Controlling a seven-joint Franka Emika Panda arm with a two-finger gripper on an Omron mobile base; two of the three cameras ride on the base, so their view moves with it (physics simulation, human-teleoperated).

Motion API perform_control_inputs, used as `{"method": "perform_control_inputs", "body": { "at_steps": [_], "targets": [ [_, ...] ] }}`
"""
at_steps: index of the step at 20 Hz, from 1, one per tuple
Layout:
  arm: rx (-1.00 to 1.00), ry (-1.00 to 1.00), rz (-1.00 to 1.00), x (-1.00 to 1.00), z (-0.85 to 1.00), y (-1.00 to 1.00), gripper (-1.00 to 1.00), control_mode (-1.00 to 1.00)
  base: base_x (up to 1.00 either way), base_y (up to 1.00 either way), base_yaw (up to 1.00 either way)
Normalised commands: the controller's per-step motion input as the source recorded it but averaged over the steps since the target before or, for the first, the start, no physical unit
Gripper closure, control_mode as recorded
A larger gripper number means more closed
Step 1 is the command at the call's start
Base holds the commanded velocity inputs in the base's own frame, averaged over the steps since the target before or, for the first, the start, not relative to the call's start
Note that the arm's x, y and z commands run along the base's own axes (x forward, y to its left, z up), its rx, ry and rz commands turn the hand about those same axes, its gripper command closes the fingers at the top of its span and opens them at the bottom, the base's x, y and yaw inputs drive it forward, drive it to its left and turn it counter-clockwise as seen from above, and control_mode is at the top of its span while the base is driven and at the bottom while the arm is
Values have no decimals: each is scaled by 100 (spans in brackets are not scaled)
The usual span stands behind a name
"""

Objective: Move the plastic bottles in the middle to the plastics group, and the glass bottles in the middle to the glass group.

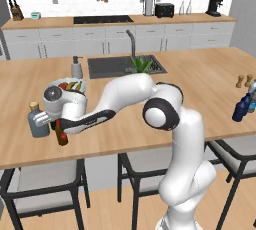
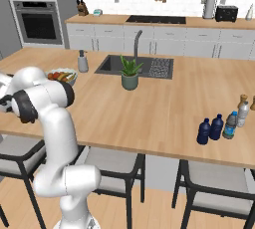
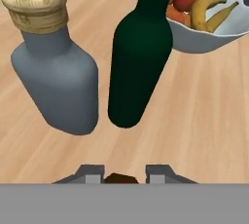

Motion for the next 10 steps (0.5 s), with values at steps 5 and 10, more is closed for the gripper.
{"method": "perform_control_inputs", "body": {
  "at_steps": [5,10],
  "targets": [
    [0,0,0,0,-6,-5,-100,-100,0,0,0],
    [4,-1,0,0,9,-8,-100,-100,0,0,0]
  ]
}}
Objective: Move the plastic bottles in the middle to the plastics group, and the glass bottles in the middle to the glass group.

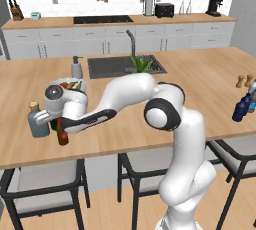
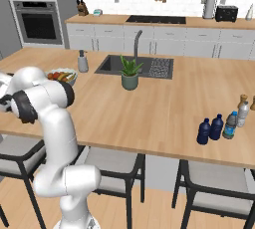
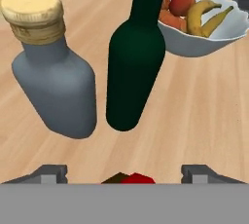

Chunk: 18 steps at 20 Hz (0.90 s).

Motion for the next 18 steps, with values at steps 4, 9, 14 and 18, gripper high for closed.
{"method": "perform_control_inputs", "body": {
  "at_steps": [4,9,14,18],
  "targets": [
    [20,-6,0,0,69,0,-100,-100,0,0,0],
    [15,0,-2,0,48,-6,-100,-100,0,0,0],
    [0,0,-13,-3,15,-69,-100,-100,0,0,0],
    [-2,2,-5,-15,0,-100,-100,-100,0,0,0]
  ]
}}
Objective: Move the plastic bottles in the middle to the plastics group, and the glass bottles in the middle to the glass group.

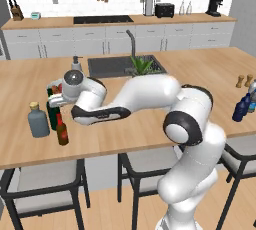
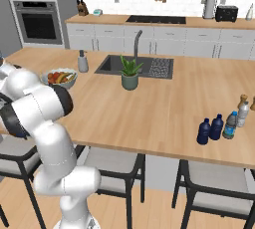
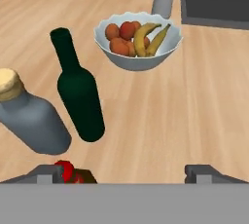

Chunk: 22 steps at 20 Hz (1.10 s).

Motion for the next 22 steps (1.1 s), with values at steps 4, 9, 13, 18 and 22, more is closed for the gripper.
{"method": "perform_control_inputs", "body": {
  "at_steps": [4,9,13,18,22],
  "targets": [
    [-4,15,-7,-6,0,-100,-100,-100,0,0,0],
    [0,26,-11,-24,0,-100,-100,-100,0,0,0],
    [0,13,-7,-53,0,-100,-100,-100,0,0,0],
    [0,0,-8,-85,0,-85,-100,-100,0,0,0],
    [-8,-1,-14,-94,0,-64,-100,-100,0,0,0]
  ]
}}
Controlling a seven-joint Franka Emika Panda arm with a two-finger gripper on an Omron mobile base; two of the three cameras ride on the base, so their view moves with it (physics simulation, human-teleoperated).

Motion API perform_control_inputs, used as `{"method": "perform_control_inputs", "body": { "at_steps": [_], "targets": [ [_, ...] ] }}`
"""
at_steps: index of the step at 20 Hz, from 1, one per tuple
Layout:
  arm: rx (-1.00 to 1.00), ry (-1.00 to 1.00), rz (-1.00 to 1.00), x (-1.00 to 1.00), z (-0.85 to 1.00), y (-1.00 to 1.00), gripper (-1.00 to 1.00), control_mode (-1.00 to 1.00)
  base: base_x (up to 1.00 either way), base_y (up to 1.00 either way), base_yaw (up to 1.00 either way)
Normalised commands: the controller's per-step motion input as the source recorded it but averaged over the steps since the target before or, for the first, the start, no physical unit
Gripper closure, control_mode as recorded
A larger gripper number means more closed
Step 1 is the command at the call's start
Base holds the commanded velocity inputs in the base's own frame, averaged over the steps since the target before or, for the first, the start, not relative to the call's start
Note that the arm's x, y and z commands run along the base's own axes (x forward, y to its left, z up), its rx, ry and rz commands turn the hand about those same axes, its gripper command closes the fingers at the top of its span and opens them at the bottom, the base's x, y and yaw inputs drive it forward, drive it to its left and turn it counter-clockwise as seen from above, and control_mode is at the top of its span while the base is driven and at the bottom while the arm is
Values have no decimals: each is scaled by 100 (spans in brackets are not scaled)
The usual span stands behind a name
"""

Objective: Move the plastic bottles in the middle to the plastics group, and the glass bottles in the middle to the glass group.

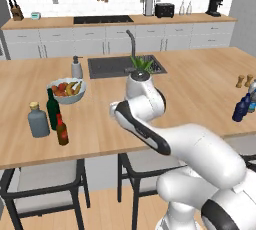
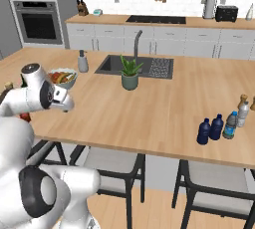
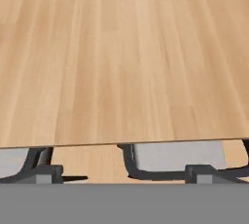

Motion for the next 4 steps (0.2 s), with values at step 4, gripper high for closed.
{"method": "perform_control_inputs", "body": {
  "at_steps": [4],
  "targets": [
    [-12,0,-13,-97,1,-58,-100,-100,0,0,0]
  ]
}}
